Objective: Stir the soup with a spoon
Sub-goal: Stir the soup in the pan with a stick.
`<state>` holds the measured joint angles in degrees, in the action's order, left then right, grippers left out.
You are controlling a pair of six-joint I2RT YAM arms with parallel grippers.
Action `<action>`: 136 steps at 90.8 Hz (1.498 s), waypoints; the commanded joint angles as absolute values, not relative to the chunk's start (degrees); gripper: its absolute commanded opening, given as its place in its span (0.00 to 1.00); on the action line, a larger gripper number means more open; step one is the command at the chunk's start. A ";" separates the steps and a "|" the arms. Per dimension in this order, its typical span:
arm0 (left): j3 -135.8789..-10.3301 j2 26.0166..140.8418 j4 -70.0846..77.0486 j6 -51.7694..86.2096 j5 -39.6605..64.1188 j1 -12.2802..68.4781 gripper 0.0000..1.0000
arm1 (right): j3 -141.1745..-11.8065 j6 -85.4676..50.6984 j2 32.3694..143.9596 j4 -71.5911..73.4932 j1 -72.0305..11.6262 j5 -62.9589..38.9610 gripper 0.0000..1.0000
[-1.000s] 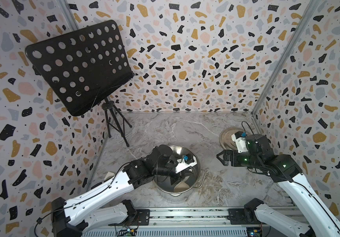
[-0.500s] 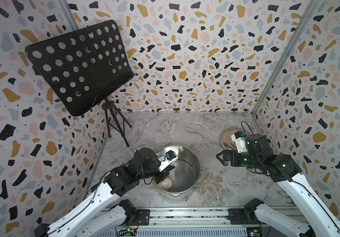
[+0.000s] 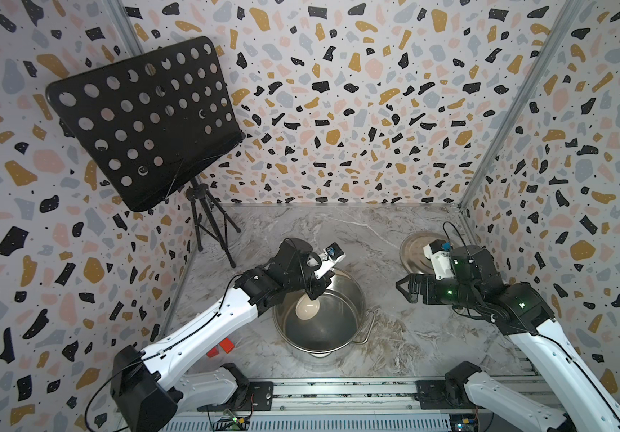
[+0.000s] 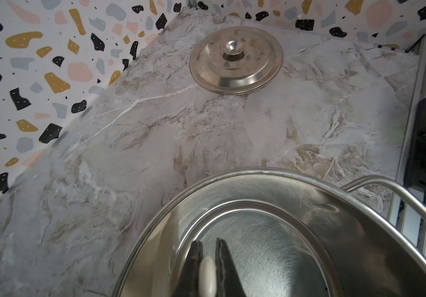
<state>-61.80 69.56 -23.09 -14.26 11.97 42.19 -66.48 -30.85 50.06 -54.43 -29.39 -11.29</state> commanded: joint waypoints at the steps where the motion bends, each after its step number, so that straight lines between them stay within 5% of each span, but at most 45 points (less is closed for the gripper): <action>1: -64.39 70.63 -17.19 -14.14 19.29 44.17 0.00 | -66.27 -31.18 48.96 -54.67 -29.50 -10.92 1.00; 48: -55.76 58.11 -28.37 -12.73 35.27 50.36 0.00 | -66.47 -30.65 50.22 -54.59 -29.44 -11.14 1.00; 77: -53.01 46.26 -39.85 -13.62 22.09 47.18 0.00 | -66.31 -30.77 51.24 -53.63 -29.51 -11.77 1.00; 112: -57.53 54.66 -32.10 -12.41 0.07 44.82 0.00 | -65.82 -31.10 50.50 -53.76 -29.45 -12.47 1.00; 136: -65.14 67.02 -22.92 -13.35 8.16 44.82 0.00 | -65.00 -31.81 49.11 -53.71 -29.45 -12.33 1.00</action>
